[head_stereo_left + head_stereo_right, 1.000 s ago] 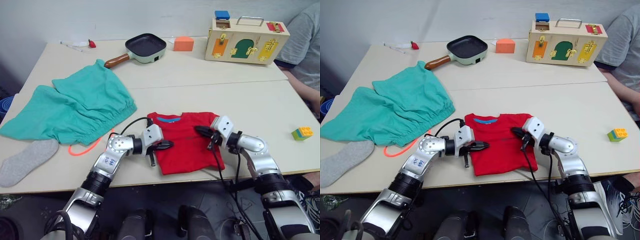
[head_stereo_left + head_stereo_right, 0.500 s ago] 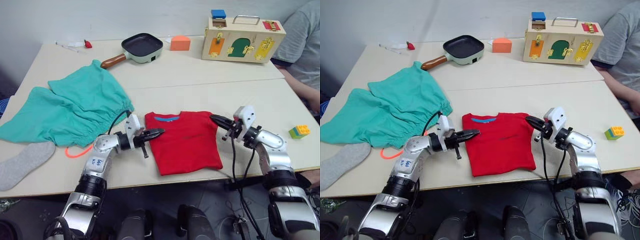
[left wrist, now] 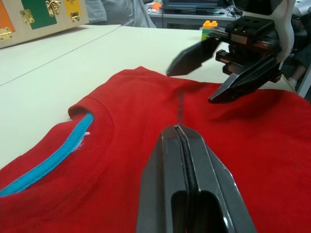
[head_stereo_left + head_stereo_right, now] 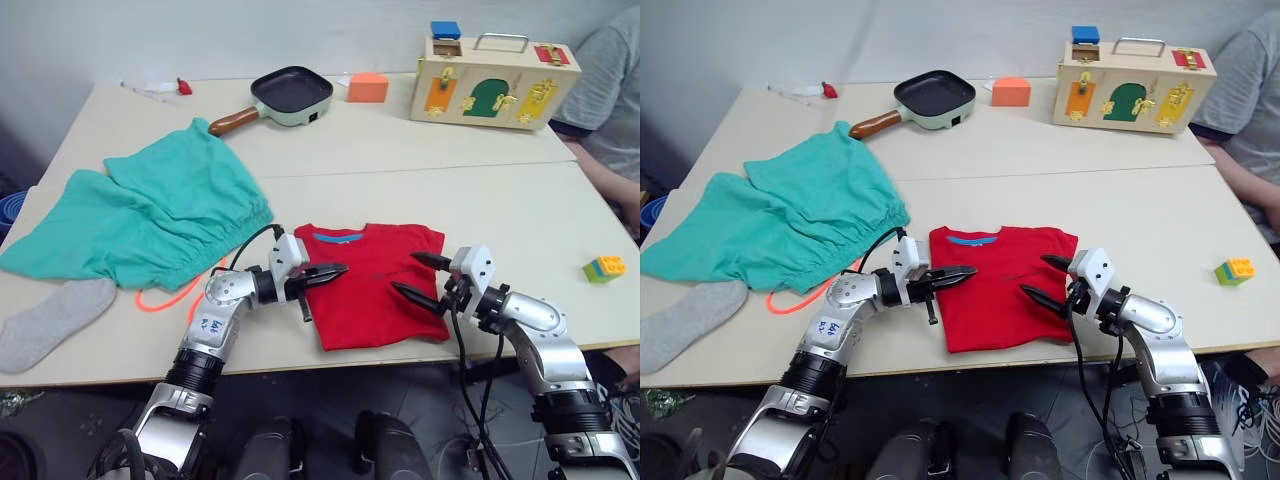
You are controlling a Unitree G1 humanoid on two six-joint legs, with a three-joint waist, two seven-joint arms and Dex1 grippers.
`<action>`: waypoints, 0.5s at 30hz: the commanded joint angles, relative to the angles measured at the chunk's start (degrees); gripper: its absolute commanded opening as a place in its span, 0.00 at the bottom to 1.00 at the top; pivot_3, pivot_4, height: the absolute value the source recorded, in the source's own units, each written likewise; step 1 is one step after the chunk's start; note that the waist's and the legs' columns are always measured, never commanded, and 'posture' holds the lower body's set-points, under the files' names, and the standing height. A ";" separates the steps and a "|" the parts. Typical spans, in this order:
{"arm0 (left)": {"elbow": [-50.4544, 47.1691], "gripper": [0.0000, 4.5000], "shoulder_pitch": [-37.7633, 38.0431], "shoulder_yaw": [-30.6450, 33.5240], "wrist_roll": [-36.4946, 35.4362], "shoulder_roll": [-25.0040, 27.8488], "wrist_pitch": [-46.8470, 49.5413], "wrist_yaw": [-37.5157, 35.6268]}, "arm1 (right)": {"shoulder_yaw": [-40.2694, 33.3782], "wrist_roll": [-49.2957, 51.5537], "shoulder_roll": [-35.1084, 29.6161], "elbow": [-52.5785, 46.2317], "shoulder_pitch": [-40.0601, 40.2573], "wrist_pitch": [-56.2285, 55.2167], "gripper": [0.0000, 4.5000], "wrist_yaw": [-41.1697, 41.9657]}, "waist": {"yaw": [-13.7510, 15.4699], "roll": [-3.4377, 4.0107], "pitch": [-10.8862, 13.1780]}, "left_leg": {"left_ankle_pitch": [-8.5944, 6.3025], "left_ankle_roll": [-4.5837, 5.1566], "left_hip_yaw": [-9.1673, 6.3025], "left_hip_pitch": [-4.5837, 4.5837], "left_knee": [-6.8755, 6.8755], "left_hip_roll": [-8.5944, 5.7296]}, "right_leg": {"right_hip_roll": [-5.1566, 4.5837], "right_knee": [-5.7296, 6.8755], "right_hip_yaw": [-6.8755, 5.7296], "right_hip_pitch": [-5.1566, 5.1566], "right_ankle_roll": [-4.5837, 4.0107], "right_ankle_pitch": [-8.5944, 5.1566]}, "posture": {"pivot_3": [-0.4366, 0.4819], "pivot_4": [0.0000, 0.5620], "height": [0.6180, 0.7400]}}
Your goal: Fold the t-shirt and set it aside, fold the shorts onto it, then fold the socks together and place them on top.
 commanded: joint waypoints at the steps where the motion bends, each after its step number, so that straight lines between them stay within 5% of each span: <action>1: -1.21 0.00 -0.59 -0.17 0.63 0.72 -0.11 -0.40 | 0.18 -0.25 0.87 -1.12 -0.43 -1.41 1.00 -0.50 | -0.23 0.01 0.01 | 0.51 0.11 -0.87 0.05 -0.46 -0.67 | -0.56 -0.08 -0.80 0.45 0.20 -0.12 | 0.48 0.27 1.00; 9: -4.71 0.00 -0.16 -3.34 1.31 2.08 1.81 -3.31 | 1.42 0.60 0.02 -3.35 3.04 -3.89 1.00 5.44 | 2.71 0.02 0.03 | 0.61 -0.25 -1.08 0.03 -0.38 -0.88 | -0.34 -0.43 0.72 0.47 0.55 -0.18 | 0.48 0.27 1.00; 15: -6.24 0.00 -0.92 -5.66 2.06 1.91 2.95 -4.73 | 0.76 2.27 0.42 -3.38 3.84 -4.98 0.57 7.13 | 2.63 0.02 0.03 | 0.62 -0.25 -1.03 0.06 -0.42 -0.83 | -0.20 -0.37 0.83 0.46 0.56 -0.17 | 0.48 0.27 1.00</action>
